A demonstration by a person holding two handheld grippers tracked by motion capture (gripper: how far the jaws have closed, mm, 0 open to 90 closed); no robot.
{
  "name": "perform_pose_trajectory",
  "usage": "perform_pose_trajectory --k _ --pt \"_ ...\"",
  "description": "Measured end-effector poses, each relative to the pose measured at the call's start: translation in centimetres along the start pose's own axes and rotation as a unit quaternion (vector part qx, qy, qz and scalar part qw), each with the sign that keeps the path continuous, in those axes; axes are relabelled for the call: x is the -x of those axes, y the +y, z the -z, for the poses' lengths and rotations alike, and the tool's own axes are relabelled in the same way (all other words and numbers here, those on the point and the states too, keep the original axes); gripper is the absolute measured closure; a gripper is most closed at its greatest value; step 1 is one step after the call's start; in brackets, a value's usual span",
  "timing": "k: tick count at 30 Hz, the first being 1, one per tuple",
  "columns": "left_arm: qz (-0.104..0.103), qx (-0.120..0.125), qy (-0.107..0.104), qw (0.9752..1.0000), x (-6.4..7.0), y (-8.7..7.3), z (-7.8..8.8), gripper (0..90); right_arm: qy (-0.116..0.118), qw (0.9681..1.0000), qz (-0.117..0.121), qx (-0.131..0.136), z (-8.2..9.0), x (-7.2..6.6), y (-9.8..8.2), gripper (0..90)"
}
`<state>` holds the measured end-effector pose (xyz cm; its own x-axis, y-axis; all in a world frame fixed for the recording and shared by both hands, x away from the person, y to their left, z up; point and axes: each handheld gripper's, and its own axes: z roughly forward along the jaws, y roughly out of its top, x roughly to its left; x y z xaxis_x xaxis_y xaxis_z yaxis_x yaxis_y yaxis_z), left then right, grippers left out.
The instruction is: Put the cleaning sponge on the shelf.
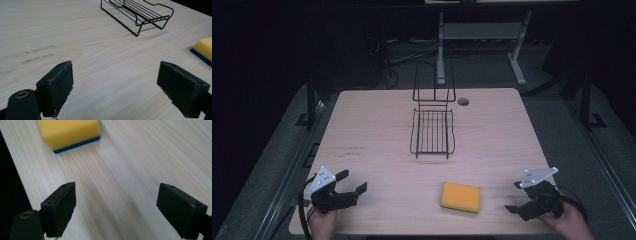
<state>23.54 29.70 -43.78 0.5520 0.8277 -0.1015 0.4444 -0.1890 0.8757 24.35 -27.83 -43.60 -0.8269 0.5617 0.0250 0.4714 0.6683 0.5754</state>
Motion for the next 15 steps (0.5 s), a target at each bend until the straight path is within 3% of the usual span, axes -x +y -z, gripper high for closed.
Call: perform_pose_trajectory --k 15 --pt "0.001 0.001 0.000 1.0000 -0.1 0.0 0.1 12.8 0.015 0.9994 0.030 -0.011 -0.7 -0.7 2.5 15.6"
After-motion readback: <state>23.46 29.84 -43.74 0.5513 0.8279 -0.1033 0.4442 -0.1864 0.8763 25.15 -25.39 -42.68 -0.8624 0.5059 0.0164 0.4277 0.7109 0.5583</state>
